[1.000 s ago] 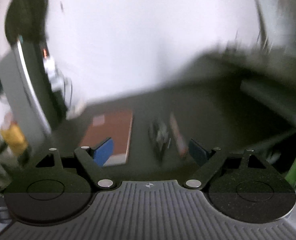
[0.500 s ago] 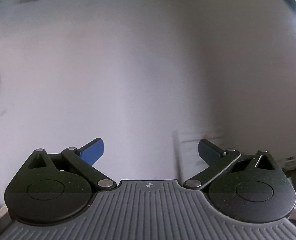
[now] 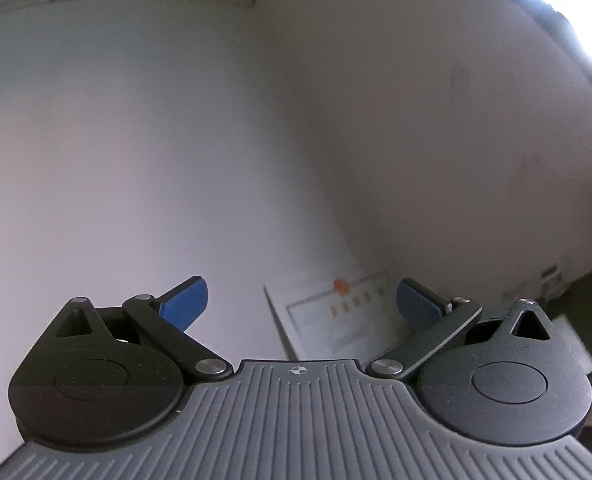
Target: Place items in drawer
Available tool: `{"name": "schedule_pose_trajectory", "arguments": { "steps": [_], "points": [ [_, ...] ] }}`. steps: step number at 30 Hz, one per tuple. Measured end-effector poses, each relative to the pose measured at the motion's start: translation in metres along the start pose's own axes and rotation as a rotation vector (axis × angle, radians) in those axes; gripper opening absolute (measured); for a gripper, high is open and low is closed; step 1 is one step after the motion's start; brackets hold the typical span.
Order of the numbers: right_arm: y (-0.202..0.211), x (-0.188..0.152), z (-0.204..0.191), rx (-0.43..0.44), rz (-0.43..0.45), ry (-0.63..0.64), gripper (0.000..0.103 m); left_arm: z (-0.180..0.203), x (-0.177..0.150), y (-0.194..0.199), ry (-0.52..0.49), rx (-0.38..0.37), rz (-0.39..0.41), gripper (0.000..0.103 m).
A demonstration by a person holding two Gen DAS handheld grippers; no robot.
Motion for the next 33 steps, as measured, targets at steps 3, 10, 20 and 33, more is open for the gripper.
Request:
{"name": "schedule_pose_trajectory", "arguments": {
  "steps": [3, 10, 20, 33],
  "points": [
    [-0.006, -0.006, 0.001, 0.006, 0.013, -0.008, 0.103, 0.003, -0.002, -0.006, -0.003, 0.006, -0.009, 0.095],
    [-0.005, 0.015, 0.015, 0.007, 0.052, -0.004, 0.103, 0.002, -0.007, -0.013, -0.017, 0.013, -0.025, 0.095],
    [0.056, 0.091, -0.020, 0.109, 0.219, -0.059, 0.103, -0.009, -0.007, 0.003, 0.012, 0.006, -0.005, 0.095],
    [0.238, 0.020, -0.167, 0.554, -0.211, 0.163, 0.103, -0.063, -0.039, 0.042, 0.003, 0.049, -0.020, 0.099]
  ]
}}
Point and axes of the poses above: each gripper's, at about its wrist camera, not at the fingertips, and y roughly against the way its jaws point, z to its right, x to its top, the point moved 4 cm from there along -y, roughly the way its jaws point, and after that the axes turned 15 degrees about y, right-handed, at the moved point
